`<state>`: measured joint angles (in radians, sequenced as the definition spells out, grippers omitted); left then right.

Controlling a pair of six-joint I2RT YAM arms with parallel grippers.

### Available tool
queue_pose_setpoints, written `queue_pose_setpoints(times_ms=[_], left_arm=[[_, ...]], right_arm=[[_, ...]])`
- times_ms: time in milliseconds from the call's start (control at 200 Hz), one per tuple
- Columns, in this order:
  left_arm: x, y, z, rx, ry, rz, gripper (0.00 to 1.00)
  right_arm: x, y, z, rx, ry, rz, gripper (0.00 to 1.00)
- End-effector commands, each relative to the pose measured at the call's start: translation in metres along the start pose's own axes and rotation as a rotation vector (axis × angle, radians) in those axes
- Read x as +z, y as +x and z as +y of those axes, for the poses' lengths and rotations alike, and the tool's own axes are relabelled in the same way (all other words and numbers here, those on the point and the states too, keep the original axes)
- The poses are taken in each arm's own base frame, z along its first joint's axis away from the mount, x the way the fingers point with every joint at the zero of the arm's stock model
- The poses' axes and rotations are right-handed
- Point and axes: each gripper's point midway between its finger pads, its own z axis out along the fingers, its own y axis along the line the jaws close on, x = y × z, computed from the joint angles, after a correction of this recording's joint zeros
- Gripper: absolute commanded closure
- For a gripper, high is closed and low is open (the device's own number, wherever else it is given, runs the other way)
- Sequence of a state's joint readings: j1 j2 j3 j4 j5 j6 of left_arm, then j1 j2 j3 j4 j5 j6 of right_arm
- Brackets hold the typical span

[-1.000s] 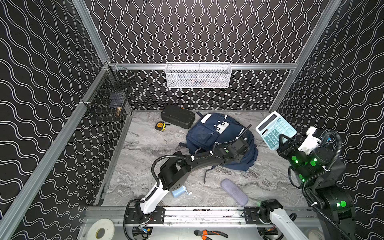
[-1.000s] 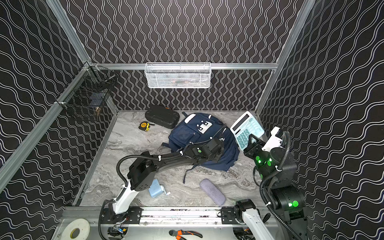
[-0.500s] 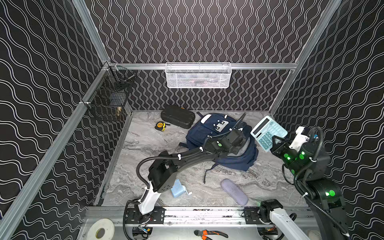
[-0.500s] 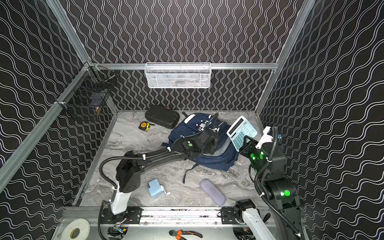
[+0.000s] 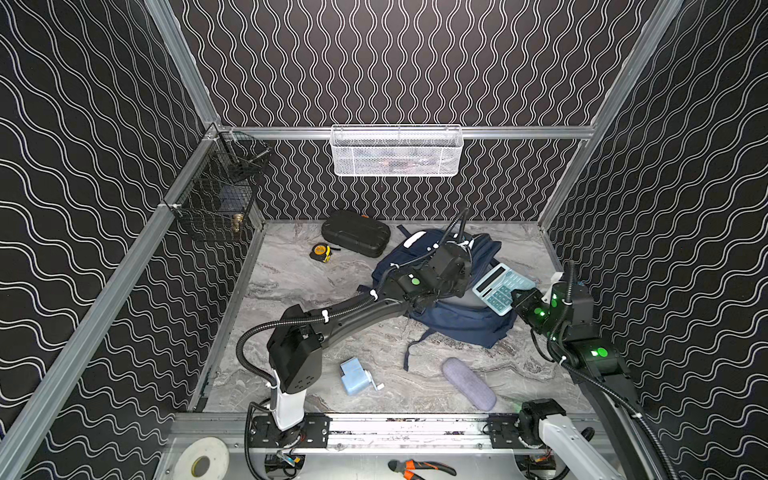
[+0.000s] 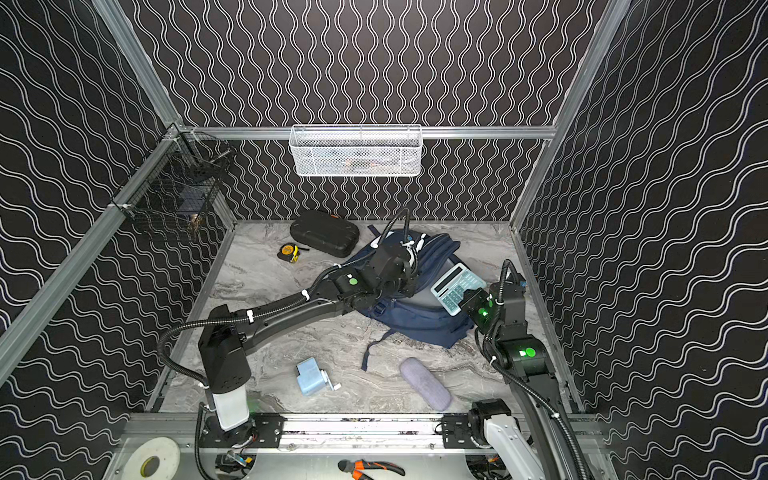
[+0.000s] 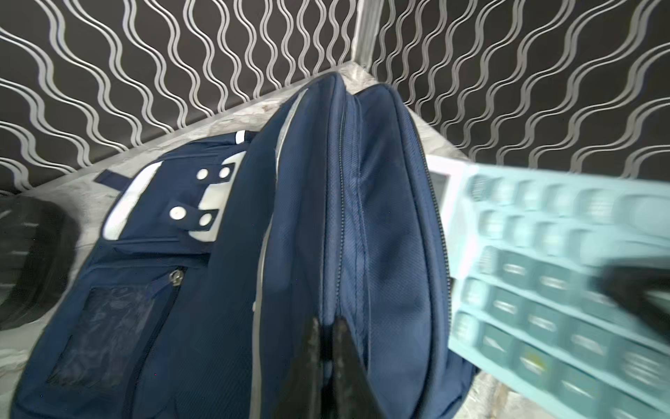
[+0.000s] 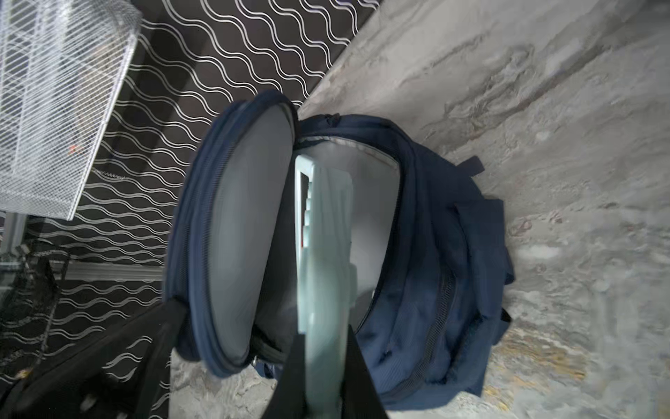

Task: Pack books, pencil case, and school supplies into a backpack
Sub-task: Open the student bag at the center of the table, then place the calculator in the student bag.

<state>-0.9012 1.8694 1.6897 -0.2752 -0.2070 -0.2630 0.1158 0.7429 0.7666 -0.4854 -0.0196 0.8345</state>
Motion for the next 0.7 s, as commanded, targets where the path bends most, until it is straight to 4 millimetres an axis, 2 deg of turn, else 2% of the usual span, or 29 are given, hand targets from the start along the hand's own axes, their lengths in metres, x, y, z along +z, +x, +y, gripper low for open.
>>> queue_pose_setpoints(times_ms=[0, 135, 225, 420, 696], left_arm=[[-0.011, -0.038, -0.017, -0.021, 0.111, -0.13, 1.0], [-0.015, -0.043, -0.026, -0.018, 0.178, -0.14, 1.0], [-0.019, -0.047, -0.034, -0.011, 0.22, -0.145, 1.0], [-0.024, -0.051, -0.042, -0.007, 0.268, -0.154, 1.0], [-0.029, -0.059, -0.045, 0.011, 0.287, -0.166, 1.0]], right_arm=[[0.014, -0.006, 0.027, 0.077, -0.169, 0.007, 1.0], [0.037, 0.0, 0.041, 0.117, -0.289, 0.05, 1.0], [0.055, 0.006, 0.046, 0.12, -0.31, 0.104, 1.0], [0.098, 0.027, 0.044, 0.156, -0.336, 0.229, 1.0], [0.143, 0.031, 0.039, 0.199, -0.351, 0.246, 1.0]])
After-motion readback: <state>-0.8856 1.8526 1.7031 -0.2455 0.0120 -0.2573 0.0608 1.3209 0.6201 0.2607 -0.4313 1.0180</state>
